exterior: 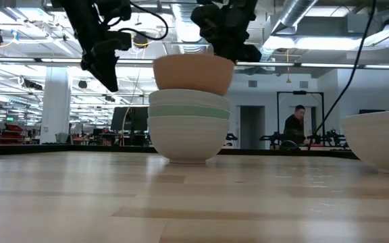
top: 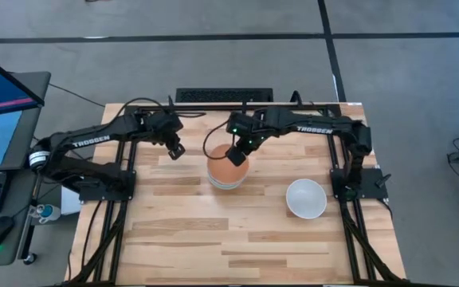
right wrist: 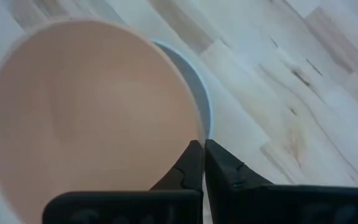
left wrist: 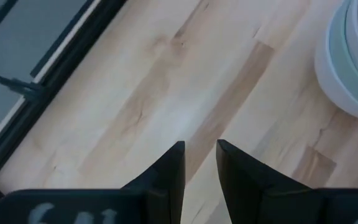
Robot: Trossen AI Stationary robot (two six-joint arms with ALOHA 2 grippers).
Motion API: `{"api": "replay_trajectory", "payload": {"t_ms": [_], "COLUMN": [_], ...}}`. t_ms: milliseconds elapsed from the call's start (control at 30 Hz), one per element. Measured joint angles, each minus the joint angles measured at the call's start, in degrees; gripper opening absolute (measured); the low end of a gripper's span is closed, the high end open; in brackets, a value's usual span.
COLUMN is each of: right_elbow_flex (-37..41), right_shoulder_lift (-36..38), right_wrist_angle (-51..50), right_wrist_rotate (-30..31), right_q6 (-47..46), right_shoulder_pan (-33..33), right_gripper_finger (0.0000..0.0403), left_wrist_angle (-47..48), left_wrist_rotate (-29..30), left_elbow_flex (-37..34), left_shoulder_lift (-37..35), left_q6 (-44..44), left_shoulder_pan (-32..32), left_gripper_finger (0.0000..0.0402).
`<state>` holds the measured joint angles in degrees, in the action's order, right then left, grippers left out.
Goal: Nest bowls inside each other
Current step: Stack the orange bowl on top of the stacked white bowl
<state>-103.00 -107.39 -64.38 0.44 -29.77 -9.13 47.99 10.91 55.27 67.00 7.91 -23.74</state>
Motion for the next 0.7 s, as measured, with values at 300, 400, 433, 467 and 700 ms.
{"api": "replay_trajectory", "payload": {"t_ms": [300,400,433,467,700], "right_elbow_flex": [-0.48,-0.48,-0.48,-0.48,-0.48], "right_shoulder_lift": [0.15,0.15,0.15,0.15,0.15], "right_wrist_angle": [0.58,0.81,1.09,1.28,2.30], "right_wrist_rotate": [-0.16,-0.34,-0.41,-0.43,0.09], "right_q6": [-0.70,-0.78,-0.88,-1.19,-2.35], "right_shoulder_pan": [0.17,0.91,1.16,1.38,2.00], "right_gripper_finger": [0.0023,0.0021,0.0022,0.0023,0.0046], "left_wrist_angle": [0.41,0.26,0.50,0.52,0.30], "left_wrist_rotate": [-0.01,0.00,-0.01,-0.01,0.01], "left_elbow_flex": [-0.02,-0.02,-0.02,-0.02,-0.02], "left_shoulder_lift": [0.24,0.49,0.53,0.51,0.51], "left_q6": [-0.71,-0.73,-0.81,-1.19,-1.27], "left_shoulder_pan": [-0.07,-0.25,-0.38,-0.52,-0.53], "left_gripper_finger": [0.0083,0.0083,0.0083,0.0083,0.0083]}}
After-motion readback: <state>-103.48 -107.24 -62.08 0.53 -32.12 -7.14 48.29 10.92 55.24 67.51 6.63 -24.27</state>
